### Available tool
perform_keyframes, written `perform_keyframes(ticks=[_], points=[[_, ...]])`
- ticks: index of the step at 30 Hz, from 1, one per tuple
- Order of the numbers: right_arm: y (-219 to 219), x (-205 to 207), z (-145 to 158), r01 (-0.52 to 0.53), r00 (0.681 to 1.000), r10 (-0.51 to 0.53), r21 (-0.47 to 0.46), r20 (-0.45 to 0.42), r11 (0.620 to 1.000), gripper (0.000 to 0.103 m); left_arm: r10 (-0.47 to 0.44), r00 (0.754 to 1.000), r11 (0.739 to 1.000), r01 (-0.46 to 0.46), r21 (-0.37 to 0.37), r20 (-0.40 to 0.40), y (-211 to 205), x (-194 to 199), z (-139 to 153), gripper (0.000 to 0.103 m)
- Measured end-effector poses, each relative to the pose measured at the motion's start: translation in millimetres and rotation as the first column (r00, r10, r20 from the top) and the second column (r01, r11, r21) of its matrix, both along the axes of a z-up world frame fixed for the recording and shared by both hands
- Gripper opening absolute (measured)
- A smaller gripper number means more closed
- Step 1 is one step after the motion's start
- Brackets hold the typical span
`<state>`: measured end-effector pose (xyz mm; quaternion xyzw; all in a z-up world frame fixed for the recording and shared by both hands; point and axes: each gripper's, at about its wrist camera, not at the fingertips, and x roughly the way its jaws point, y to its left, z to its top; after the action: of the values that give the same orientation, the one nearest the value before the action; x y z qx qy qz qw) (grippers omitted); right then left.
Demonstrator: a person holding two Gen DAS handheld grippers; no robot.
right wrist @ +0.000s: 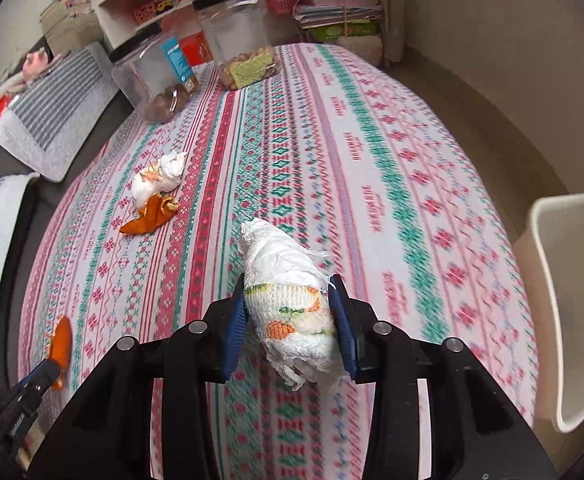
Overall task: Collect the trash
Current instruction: 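Drop the white bundle into the bin with the right gripper while the left gripper carries the peel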
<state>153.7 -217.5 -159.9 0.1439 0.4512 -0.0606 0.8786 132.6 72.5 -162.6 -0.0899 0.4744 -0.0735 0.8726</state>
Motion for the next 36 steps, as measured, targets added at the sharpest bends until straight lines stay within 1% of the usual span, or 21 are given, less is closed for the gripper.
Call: perform_keyframes(ticks=[7, 11, 18, 24, 30, 32, 33, 34, 36], points=[[-22, -36, 16, 0.048, 0.998, -0.046, -0.021, 0.051, 0.999, 0.037, -0.056, 0.997, 0.998, 0.054, 0.026, 0.051, -30, -16, 22, 0.017], [-39, -59, 23, 0.077, 0.995, -0.076, -0.020, 0.072, 0.997, 0.037, -0.085, 0.995, 0.996, 0.083, 0.030, 0.062, -47, -21, 30, 0.015], [-88, -88, 29, 0.180, 0.980, -0.178, -0.015, 0.090, 0.984, 0.037, -0.160, 0.984, 0.986, 0.156, 0.049, 0.081, -88, -28, 42, 0.015], [-140, -112, 25, 0.287, 0.955, -0.284, -0.015, 0.087, 0.958, 0.038, -0.256, 0.962, 0.966, 0.250, 0.071, 0.099, -138, -35, 53, 0.015], [-191, -131, 13, 0.385, 0.922, -0.384, -0.014, 0.056, 0.923, 0.038, -0.358, 0.927, 0.933, 0.350, 0.087, 0.115, -193, -41, 62, 0.015], [-205, -136, 11, 0.405, 0.914, -0.404, -0.013, 0.047, 0.914, 0.041, -0.396, 0.910, 0.918, 0.387, 0.090, 0.123, -214, -43, 67, 0.015], [-210, -137, 10, 0.412, 0.910, -0.412, -0.012, 0.044, 0.911, 0.046, -0.413, 0.902, 0.910, 0.404, 0.091, 0.127, -223, -44, 69, 0.015], [-216, -141, 11, 0.427, 0.904, -0.426, -0.012, 0.045, 0.904, 0.058, -0.434, 0.891, 0.900, 0.425, 0.091, 0.132, -235, -46, 71, 0.015], [-227, -151, 14, 0.462, 0.886, -0.460, -0.012, 0.061, 0.887, 0.066, -0.473, 0.869, 0.881, 0.465, 0.089, 0.143, -259, -49, 77, 0.015]])
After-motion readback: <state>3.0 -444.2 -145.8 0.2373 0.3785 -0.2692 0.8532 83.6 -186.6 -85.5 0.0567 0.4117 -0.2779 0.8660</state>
